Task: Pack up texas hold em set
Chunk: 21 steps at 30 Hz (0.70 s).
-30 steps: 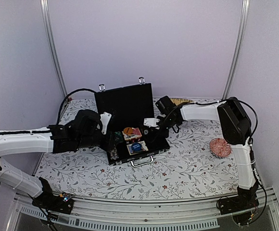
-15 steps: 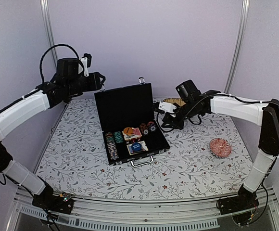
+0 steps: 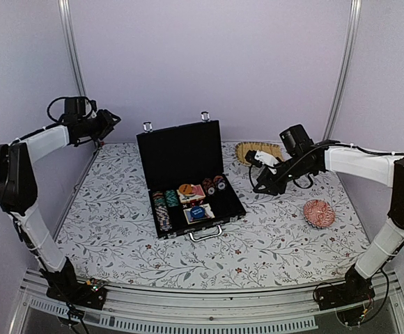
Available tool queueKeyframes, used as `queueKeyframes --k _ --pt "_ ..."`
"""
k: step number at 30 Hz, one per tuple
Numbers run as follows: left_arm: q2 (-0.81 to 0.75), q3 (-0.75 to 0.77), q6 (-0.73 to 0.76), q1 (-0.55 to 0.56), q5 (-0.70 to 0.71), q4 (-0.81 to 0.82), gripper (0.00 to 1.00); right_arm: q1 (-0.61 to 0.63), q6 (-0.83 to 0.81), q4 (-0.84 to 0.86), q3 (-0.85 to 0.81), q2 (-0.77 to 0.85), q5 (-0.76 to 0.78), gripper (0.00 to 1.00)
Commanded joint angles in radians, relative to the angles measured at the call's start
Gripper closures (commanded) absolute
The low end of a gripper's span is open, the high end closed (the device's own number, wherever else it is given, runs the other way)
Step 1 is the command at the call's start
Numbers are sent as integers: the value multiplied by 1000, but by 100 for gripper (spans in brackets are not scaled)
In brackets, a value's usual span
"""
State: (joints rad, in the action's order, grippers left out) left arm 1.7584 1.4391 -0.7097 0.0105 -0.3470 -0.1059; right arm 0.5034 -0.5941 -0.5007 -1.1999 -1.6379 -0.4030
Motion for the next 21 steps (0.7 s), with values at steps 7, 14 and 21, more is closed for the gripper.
queueKeyframes --k 7,14,21 --pt "266 91 -51 -16 -384 76 50 -9 4 37 30 23 -9 53" --pt "303 65 4 17 -547 97 50 -14 -1 40 32 2 -5 52" --pt "236 -29 66 70 -609 122 51 -17 -3 42 30 -9 2 52"
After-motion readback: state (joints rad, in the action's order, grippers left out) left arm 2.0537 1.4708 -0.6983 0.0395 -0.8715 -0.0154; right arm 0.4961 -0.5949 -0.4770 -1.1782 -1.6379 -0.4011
